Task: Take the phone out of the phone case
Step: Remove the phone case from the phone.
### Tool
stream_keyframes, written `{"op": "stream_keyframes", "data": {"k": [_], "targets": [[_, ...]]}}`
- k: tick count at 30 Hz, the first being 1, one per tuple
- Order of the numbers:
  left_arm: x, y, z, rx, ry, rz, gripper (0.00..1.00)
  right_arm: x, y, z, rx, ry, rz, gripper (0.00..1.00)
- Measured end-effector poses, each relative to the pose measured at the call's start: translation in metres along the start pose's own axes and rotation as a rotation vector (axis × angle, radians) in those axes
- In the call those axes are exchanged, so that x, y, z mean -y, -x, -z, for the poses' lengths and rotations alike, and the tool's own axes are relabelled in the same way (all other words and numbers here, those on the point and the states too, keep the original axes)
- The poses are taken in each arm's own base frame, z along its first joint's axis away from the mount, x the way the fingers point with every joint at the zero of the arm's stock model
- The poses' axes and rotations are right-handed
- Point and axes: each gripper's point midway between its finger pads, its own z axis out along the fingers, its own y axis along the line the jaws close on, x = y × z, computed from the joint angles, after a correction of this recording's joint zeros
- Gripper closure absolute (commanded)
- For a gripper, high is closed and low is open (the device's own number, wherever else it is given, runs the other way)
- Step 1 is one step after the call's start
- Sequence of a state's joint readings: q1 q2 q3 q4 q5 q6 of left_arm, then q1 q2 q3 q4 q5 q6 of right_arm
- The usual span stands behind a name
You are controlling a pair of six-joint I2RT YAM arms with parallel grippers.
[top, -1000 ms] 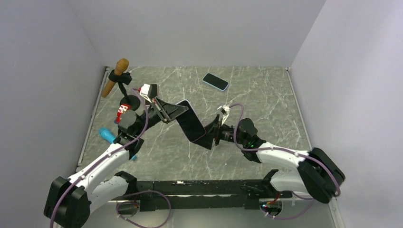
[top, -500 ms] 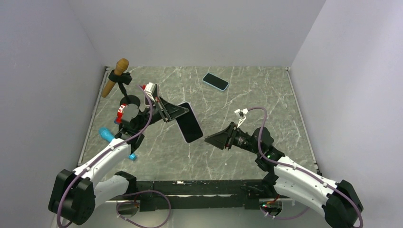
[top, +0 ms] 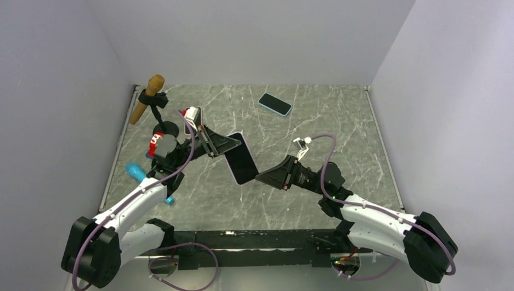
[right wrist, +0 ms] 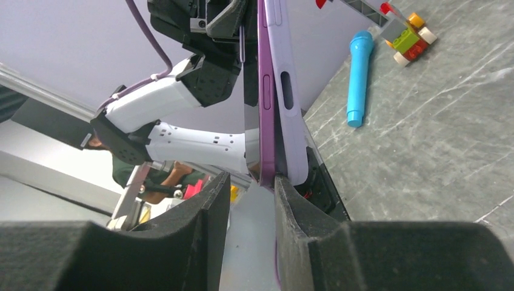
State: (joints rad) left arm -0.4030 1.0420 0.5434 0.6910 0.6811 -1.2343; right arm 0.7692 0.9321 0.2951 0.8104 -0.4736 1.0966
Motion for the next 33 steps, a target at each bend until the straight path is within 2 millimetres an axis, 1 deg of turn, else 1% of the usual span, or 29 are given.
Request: {"op": "stream_keyframes", "data": {"k": [6,9,11,13,14,15,16,17,19,21,23,24,26,27,31,33], "targets": [[0.005,-0.006,-0.001,-0.016,-0.013,-0.001,1.0,-0.001,-0.001,-0.007,-0.001,0.03,-0.024,0.64],[0.007,-0.013,-0.003,-0.037,-0.022,0.003,1.0,0.0,-0.003,-0.011,-0.01,0.043,-0.034,0.68],[0.007,-0.019,-0.006,-0.057,-0.025,0.005,1.0,0.0,-0.006,-0.015,-0.03,0.058,-0.041,0.76],[0.005,-0.024,-0.008,-0.072,-0.024,0.004,1.0,0.0,-0.006,-0.018,-0.036,0.074,-0.046,0.93],[0.005,-0.027,-0.008,-0.081,-0.024,0.003,0.96,0.0,-0.007,-0.019,-0.037,0.076,-0.049,1.0],[0.005,-0.028,-0.008,-0.085,-0.023,-0.001,0.88,0.002,-0.008,-0.02,-0.046,0.079,-0.064,1.0],[0.005,-0.028,-0.008,-0.087,-0.023,-0.009,0.75,0.002,-0.009,-0.021,-0.048,0.084,-0.072,1.0],[0.004,-0.028,-0.007,-0.085,-0.02,-0.012,0.65,0.002,-0.009,-0.022,-0.048,0.091,-0.077,1.0],[0.003,-0.026,-0.007,-0.075,-0.015,-0.02,0.52,0.001,-0.009,-0.023,-0.049,0.102,-0.085,1.0],[0.007,-0.03,-0.005,-0.078,-0.031,-0.034,0.37,0.002,-0.009,-0.024,-0.049,0.106,-0.107,1.0],[0.011,-0.034,-0.001,-0.075,-0.056,-0.058,0.24,0.002,-0.01,-0.024,-0.052,0.11,-0.133,1.0],[0.011,-0.036,0.001,-0.074,-0.063,-0.071,0.19,0.0,-0.009,-0.024,-0.05,0.114,-0.146,1.0],[0.012,-0.039,0.007,-0.069,-0.076,-0.091,0.05,-0.004,-0.007,-0.022,-0.043,0.13,-0.16,1.0],[0.011,-0.042,0.01,-0.067,-0.077,-0.101,0.01,-0.007,-0.006,-0.022,-0.037,0.142,-0.162,1.0],[0.009,-0.051,0.027,-0.039,-0.083,-0.153,0.01,-0.017,-0.002,-0.017,-0.022,0.182,-0.178,1.0],[0.014,-0.053,0.037,-0.016,-0.097,-0.206,0.01,-0.02,-0.002,-0.015,-0.019,0.191,-0.183,1.0]]}}
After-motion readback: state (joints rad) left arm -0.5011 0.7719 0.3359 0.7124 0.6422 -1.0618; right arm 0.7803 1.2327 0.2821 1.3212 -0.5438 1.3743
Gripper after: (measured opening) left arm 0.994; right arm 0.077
